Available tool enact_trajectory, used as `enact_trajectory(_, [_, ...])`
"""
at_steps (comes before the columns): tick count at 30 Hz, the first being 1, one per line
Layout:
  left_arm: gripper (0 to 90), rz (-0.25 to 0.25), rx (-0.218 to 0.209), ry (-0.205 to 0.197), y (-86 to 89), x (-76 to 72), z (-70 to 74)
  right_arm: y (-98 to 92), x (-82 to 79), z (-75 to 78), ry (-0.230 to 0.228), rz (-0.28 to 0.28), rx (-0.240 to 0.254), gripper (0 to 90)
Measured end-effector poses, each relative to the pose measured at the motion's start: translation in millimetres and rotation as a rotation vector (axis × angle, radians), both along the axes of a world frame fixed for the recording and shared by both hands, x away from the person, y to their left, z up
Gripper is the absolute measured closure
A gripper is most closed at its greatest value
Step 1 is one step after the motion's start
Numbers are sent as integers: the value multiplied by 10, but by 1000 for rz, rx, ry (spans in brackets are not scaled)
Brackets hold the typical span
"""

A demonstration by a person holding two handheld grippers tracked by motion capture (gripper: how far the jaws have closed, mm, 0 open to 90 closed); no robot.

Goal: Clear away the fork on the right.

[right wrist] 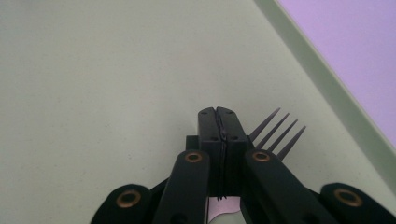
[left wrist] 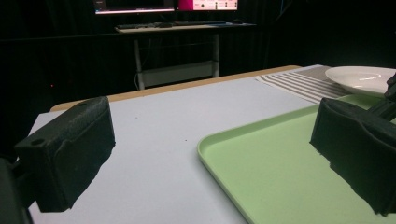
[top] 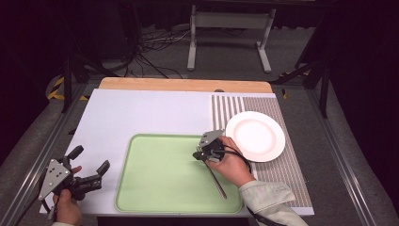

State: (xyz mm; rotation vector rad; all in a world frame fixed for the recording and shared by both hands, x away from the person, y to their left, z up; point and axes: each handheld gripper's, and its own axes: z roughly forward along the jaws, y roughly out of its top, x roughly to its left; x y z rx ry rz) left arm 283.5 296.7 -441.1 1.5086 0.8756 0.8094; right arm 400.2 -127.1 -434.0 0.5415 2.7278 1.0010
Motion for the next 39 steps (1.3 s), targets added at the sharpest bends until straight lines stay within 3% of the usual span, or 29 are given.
enact_trajectory(8, [5,1,0,2,0,2,-2,3,26,-89,8,0,-12,900])
enact_trajectory(22, [5,1,0,0,0,0,2,4,38,-99,0,-11,-35,900])
enact_trajectory(39, [5,4,-3,2,-3,4,-3,-195,121,-75,19,-81,-41,900])
